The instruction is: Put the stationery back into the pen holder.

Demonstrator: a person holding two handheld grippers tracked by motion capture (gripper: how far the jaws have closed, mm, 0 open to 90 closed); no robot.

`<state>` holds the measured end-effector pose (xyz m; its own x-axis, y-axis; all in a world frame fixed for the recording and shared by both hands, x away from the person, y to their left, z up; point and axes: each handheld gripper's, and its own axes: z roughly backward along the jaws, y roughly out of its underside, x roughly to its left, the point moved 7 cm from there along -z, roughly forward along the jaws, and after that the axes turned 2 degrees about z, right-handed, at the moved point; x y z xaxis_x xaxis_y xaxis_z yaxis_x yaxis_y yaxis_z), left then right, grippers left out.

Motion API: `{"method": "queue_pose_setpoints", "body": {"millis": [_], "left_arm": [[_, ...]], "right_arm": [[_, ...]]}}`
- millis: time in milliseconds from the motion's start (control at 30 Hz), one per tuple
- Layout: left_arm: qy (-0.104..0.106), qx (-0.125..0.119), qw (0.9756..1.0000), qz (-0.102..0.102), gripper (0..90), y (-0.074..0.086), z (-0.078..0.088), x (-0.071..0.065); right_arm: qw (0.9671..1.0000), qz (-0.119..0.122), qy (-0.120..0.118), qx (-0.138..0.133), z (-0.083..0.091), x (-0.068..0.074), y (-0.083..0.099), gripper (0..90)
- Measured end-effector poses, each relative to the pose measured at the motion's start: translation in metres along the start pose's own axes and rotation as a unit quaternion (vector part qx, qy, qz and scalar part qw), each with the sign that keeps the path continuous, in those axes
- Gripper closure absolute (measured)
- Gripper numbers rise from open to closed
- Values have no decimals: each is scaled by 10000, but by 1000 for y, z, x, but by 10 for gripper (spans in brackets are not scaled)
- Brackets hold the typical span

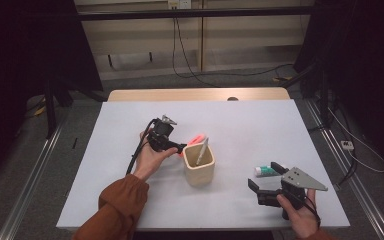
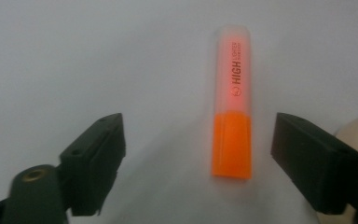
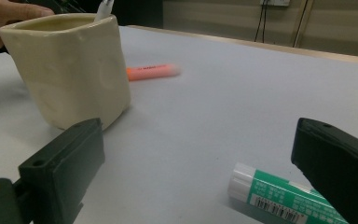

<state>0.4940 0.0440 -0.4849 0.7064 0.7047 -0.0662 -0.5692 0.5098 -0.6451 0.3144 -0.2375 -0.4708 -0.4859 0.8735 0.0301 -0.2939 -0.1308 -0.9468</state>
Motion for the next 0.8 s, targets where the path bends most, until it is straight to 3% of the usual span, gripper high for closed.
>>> {"method": "queue_pose_setpoints", "body": {"millis": [367, 700, 800], "left_arm": [[-5, 201, 9998, -38, 258, 5, -16, -5], [104, 316, 9993, -154, 393, 8, -26, -11], [51, 342, 9991, -237, 412, 8, -26, -12]], "right_arm": [[10000, 4, -6, 2, 0, 0, 0, 24], [10000, 0, -4, 5, 0, 0, 0, 24], [10000, -2, -7, 2, 0, 0, 0, 24]]}}
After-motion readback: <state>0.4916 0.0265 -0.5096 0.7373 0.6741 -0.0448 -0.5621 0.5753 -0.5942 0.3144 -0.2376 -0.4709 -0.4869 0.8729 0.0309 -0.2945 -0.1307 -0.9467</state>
